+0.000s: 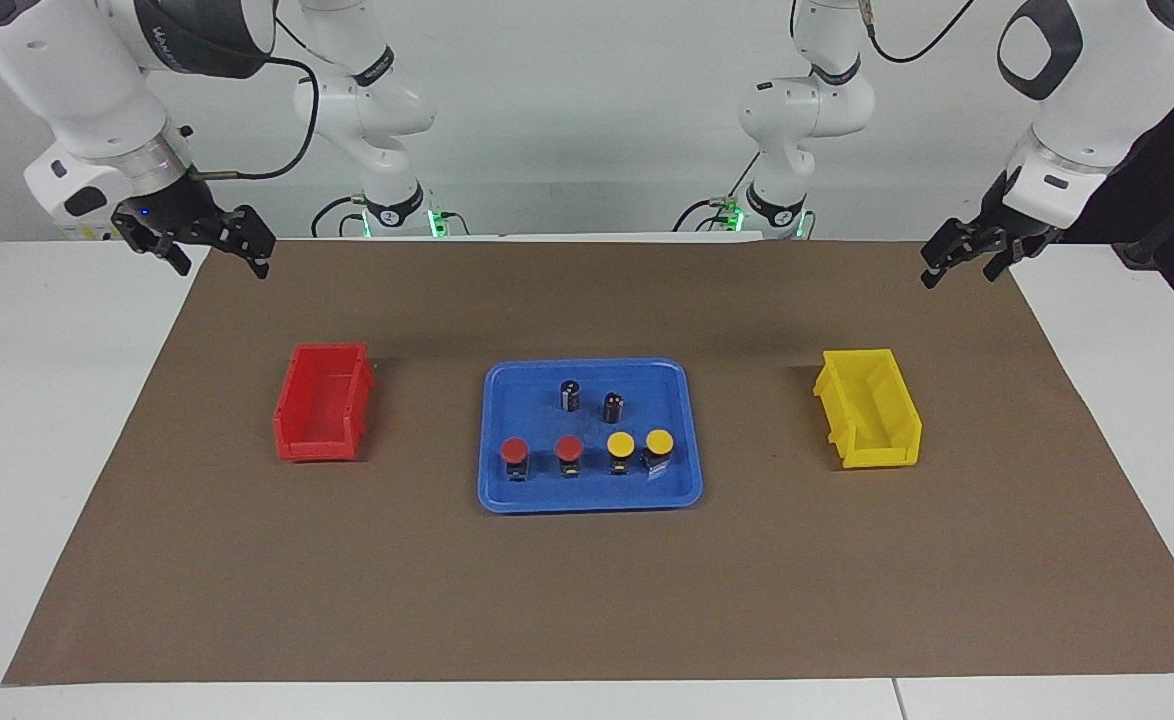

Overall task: Sort red and yellow buttons by color
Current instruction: 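Reach the right gripper over the blue tray toward a red button, then grasp the red button farthest from the yellow ones with the right gripper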

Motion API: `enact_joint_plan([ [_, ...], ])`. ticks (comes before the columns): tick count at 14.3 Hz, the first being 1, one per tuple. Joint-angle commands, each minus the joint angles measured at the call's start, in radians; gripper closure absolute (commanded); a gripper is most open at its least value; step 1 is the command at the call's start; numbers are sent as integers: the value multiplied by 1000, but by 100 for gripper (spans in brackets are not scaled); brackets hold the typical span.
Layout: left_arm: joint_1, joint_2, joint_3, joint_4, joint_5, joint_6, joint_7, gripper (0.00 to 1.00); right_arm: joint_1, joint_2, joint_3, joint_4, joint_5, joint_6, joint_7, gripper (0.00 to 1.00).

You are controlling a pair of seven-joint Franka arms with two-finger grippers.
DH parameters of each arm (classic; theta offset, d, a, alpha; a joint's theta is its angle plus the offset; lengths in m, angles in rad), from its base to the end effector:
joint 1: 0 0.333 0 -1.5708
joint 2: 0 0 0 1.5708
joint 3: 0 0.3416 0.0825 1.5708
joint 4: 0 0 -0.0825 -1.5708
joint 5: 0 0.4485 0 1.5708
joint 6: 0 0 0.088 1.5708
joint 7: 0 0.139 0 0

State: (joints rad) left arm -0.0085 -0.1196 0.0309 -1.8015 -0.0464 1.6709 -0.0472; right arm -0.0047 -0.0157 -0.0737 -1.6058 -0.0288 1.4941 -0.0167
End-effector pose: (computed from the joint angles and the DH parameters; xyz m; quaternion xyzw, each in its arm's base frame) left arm 0.5825 0.0078 0.5744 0.9990 0.0371 -0.0058 0.0248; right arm 0.5992 -0.0516 0.6029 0.9983 -0.0312 -0.0486 0.0115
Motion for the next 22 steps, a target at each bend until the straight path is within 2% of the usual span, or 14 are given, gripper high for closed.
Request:
enact_joint_plan([
  [1,-4,-15,7,-28,8,38,-3,0,9,-10,24,-14,10,8,-17,0],
  [4,-5,-17,7,-36,8,47,-5,0,38,8,54,-2,24,70,-2,0],
  [5,-5,-17,7,-36,8,46,-3,0,40,37,60,16,27,71,13,0],
  [6,-5,-17,7,-36,8,46,-3,0,41,75,81,76,24,60,39,0],
  [9,-5,-17,7,-36,8,46,0,0,41,317,196,350,6,-5,187,0],
  [10,-5,-17,7,-36,8,44,1,0,46,374,216,412,3,-2,230,0],
  [12,-5,-17,7,-33,8,43,3,0,135,451,223,473,-23,43,337,0],
  [17,-8,-14,6,-24,8,44,-3,0,247,565,224,446,-59,242,520,0],
  [20,-7,-14,6,-24,8,44,3,0,275,542,226,256,-59,397,554,0],
  [22,-7,-14,6,-25,8,38,1,0,278,537,226,202,-59,448,557,0],
])
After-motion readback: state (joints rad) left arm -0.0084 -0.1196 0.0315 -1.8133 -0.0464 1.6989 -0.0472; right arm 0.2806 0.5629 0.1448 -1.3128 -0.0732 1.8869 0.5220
